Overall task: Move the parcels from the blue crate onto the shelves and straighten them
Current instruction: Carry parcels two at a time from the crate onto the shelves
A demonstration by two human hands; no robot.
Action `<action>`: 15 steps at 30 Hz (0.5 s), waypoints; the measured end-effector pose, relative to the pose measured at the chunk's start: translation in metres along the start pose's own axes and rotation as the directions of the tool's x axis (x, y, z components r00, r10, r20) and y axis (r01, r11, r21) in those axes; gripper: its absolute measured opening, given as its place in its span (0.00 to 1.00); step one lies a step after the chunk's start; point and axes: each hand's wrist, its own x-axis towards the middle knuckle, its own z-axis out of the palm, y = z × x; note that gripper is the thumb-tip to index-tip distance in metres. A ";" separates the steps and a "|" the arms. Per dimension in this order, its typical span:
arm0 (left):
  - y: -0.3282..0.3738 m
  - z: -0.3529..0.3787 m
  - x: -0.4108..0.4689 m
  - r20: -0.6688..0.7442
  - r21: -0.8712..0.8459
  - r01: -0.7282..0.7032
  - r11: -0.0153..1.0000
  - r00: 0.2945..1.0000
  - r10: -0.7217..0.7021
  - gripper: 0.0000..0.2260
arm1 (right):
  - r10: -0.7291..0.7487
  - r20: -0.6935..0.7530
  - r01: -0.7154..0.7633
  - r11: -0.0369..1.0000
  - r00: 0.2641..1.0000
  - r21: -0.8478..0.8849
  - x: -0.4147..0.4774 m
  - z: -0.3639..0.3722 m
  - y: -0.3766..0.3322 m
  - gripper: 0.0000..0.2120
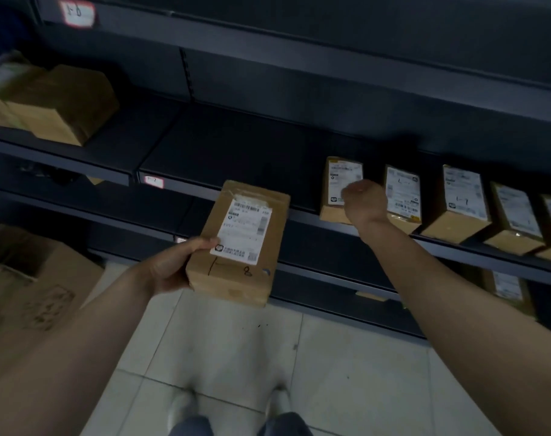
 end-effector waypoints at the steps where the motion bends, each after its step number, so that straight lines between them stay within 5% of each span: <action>1: -0.006 -0.007 0.000 0.001 0.013 0.025 1.000 1.000 -0.025 0.28 | -0.032 0.056 0.027 0.996 0.998 0.082 -0.006 0.006 -0.007 0.08; 4: -0.021 -0.036 0.000 -0.026 0.043 0.087 0.995 0.996 -0.086 0.26 | -0.096 0.229 0.053 0.981 0.969 0.185 -0.026 0.030 -0.019 0.11; 9: -0.035 -0.096 0.013 -0.109 0.040 0.138 0.990 0.985 -0.133 0.25 | -0.094 0.436 0.080 0.995 0.895 0.051 -0.046 0.086 -0.022 0.10; 15: -0.041 -0.157 0.060 -0.199 0.030 0.128 0.991 0.973 -0.120 0.35 | -0.096 0.439 0.166 0.978 0.893 -0.125 -0.049 0.166 0.001 0.06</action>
